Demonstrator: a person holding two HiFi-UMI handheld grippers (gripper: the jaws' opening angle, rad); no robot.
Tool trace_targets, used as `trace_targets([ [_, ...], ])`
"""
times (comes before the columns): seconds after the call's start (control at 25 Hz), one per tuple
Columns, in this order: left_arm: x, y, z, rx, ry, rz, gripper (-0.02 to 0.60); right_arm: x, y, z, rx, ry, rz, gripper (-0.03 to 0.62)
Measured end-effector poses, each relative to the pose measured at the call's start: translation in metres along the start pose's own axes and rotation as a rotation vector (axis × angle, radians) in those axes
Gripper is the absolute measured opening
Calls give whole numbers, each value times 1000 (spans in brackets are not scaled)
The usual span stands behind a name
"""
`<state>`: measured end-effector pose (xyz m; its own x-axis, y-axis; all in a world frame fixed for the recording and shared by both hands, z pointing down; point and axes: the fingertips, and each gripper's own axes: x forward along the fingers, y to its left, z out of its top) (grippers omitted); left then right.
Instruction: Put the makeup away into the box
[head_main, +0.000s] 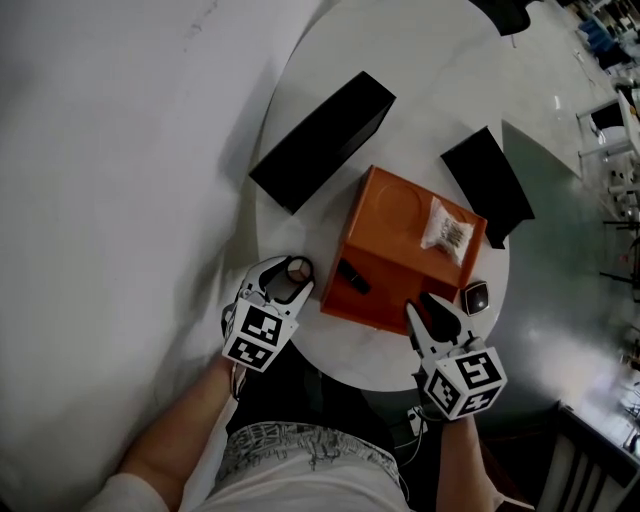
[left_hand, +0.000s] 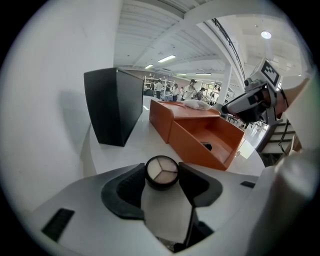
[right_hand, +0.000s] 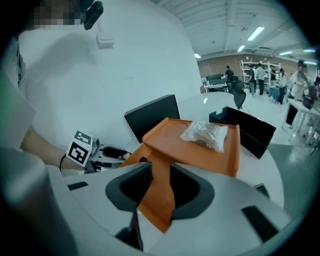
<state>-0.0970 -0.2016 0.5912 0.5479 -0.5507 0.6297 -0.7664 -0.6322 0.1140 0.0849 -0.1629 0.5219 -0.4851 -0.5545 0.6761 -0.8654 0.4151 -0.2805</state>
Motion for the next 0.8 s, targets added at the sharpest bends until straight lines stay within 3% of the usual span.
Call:
trace_targets([
  [0.2, -21, -10, 42, 36, -61, -5, 233, -16, -11, 2, 17, -26, -14, 124],
  [0.36, -22, -47, 77, 115, -90, -94, 233, -31, -21, 1, 39, -61, -27, 124],
  [0.56, -1, -104, 89, 211, -59, -197, 233, -56, -40, -5, 70, -93, -54, 124],
  [0.8, 32, -141, 87, 276, 22, -250, 233, -87, -73, -26, 119, -100, -106, 124],
])
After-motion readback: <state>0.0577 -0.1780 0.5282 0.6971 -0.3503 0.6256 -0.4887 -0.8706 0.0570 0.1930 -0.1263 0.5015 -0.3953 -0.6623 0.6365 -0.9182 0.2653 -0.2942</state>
